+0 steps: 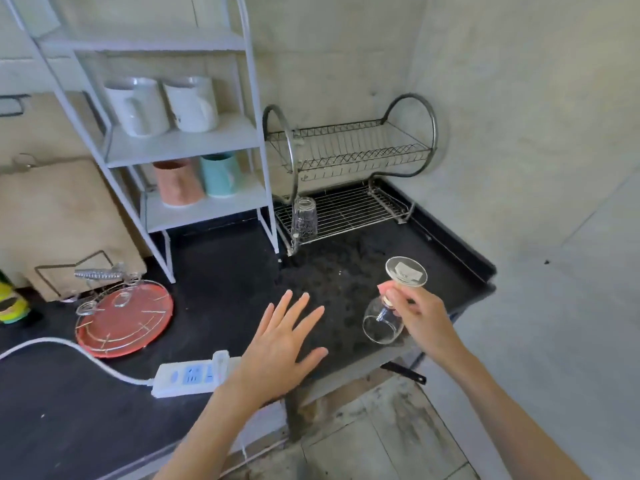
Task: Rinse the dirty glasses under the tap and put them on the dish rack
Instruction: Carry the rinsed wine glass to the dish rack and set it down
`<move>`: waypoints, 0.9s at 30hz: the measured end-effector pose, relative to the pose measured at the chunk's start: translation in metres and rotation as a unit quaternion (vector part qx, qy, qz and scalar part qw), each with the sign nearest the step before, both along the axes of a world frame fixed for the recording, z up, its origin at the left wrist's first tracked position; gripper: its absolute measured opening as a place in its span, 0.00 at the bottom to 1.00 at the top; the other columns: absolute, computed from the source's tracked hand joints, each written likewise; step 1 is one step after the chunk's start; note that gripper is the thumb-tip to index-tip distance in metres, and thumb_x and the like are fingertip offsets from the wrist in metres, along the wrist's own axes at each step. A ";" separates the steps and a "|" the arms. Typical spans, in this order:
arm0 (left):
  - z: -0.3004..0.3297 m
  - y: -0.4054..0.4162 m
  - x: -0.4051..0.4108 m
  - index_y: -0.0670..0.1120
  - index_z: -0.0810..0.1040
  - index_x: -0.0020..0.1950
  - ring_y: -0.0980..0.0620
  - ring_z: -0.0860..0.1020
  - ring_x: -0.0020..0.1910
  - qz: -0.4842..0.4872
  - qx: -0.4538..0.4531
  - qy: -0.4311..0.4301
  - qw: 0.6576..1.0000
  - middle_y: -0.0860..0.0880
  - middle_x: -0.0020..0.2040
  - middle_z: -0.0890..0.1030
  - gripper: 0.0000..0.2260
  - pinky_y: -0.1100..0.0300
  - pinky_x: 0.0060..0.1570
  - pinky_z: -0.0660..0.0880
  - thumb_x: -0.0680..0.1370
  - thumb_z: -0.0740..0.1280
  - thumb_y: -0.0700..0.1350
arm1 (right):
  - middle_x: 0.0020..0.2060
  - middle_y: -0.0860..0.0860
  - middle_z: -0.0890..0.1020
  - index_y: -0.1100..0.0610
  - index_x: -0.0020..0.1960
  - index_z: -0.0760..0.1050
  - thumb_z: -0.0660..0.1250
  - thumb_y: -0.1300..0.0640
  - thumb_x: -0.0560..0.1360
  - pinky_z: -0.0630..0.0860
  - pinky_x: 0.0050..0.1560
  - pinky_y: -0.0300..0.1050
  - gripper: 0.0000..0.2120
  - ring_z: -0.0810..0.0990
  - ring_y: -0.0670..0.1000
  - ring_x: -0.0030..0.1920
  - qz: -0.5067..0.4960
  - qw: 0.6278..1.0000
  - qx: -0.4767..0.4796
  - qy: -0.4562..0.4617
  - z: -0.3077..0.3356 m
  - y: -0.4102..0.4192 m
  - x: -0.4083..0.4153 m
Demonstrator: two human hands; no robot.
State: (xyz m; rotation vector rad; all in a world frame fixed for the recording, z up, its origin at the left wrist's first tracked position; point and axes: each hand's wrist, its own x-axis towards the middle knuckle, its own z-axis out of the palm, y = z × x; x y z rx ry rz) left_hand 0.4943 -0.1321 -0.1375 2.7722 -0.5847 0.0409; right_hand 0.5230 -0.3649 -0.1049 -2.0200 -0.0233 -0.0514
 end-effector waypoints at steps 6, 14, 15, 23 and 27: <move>0.027 -0.012 0.109 0.56 0.49 0.76 0.53 0.35 0.73 -0.009 0.029 -0.023 0.999 0.53 0.77 0.46 0.35 0.58 0.67 0.32 0.71 0.38 0.68 | 0.47 0.40 0.81 0.48 0.51 0.79 0.62 0.59 0.79 0.77 0.57 0.49 0.09 0.80 0.40 0.47 -0.017 0.999 0.004 -0.032 0.023 -0.019 0.096; 0.050 -0.007 0.204 0.55 0.44 0.76 0.50 0.34 0.73 0.052 0.046 -0.034 0.997 0.52 0.76 0.39 0.38 0.55 0.69 0.35 0.69 0.36 0.71 | 0.46 0.43 0.80 0.50 0.52 0.78 0.60 0.57 0.80 0.73 0.48 0.28 0.08 0.78 0.37 0.47 0.035 0.997 -0.016 -0.069 0.065 -0.015 0.229; 0.056 -0.006 0.216 0.55 0.43 0.76 0.50 0.34 0.73 0.066 0.043 -0.040 0.996 0.52 0.75 0.38 0.36 0.55 0.69 0.35 0.71 0.38 0.69 | 0.46 0.44 0.80 0.52 0.53 0.78 0.60 0.56 0.80 0.72 0.48 0.28 0.09 0.78 0.38 0.47 0.040 0.996 -0.015 -0.077 0.073 -0.012 0.249; 0.082 0.000 0.292 0.45 0.53 0.76 0.42 0.54 0.74 0.184 0.101 -0.140 0.968 0.42 0.76 0.55 0.31 0.43 0.69 0.56 0.78 0.44 0.62 | 0.50 0.48 0.80 0.57 0.59 0.76 0.58 0.53 0.80 0.71 0.53 0.36 0.13 0.77 0.43 0.49 0.143 0.981 -0.066 -0.114 0.100 0.036 0.410; 0.078 -0.002 0.306 0.42 0.53 0.75 0.43 0.55 0.74 0.230 0.143 -0.138 0.953 0.42 0.76 0.57 0.32 0.43 0.71 0.53 0.79 0.40 0.62 | 0.56 0.50 0.79 0.57 0.62 0.75 0.57 0.52 0.81 0.71 0.54 0.38 0.15 0.75 0.44 0.51 0.205 0.969 -0.108 -0.082 0.077 0.056 0.457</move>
